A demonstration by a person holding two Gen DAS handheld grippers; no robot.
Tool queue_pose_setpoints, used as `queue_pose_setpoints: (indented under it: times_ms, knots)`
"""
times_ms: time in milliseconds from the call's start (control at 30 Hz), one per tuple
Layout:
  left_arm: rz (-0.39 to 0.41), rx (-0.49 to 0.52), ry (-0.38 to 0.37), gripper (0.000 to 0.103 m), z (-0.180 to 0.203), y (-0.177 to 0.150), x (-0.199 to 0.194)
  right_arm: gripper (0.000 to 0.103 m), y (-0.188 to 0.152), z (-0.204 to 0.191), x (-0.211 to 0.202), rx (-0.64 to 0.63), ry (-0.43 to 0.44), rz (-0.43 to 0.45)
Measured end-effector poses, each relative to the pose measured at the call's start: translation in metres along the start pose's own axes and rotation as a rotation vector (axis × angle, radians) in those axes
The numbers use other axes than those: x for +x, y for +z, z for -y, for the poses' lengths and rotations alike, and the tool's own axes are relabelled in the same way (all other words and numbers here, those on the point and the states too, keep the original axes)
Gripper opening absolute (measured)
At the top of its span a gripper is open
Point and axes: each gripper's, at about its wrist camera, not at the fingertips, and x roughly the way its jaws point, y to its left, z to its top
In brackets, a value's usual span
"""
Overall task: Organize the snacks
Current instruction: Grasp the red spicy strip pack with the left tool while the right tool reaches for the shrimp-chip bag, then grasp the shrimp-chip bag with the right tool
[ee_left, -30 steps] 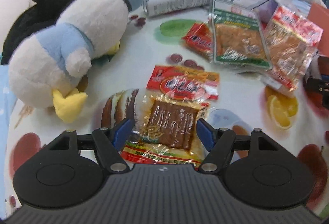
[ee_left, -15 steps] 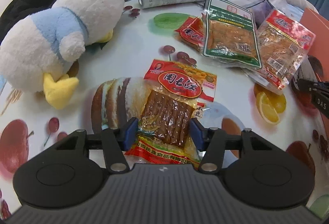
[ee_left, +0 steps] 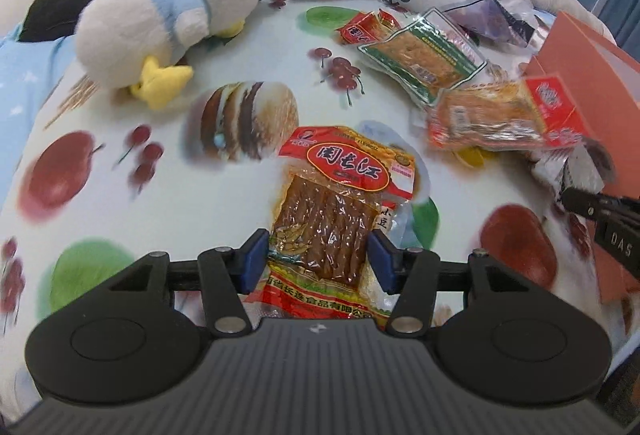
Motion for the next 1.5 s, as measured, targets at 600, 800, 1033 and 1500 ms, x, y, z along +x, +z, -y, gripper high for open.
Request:
queue_pose_setpoints:
  times_ms: [600, 800, 1033, 1500]
  knots:
    - [0.011, -0.126, -0.004, 0.059, 0.012, -0.104, -0.086, 0.008, -0.085, -0.017, -0.097, -0.008, 0.183, -0.077]
    - [0.021, -0.171, -0.007, 0.059, 0.011, -0.114, -0.093, 0.053, -0.093, -0.025, -0.106, -0.025, 0.267, -0.104]
    - [0.035, -0.168, 0.012, 0.059, 0.013, -0.102, -0.093, 0.069, -0.091, -0.014, -0.13, -0.041, 0.332, -0.072]
    - [0.031, -0.199, 0.049, 0.059, 0.009, -0.092, -0.095, 0.084, -0.047, 0.0, -0.104, -0.164, 0.368, 0.001]
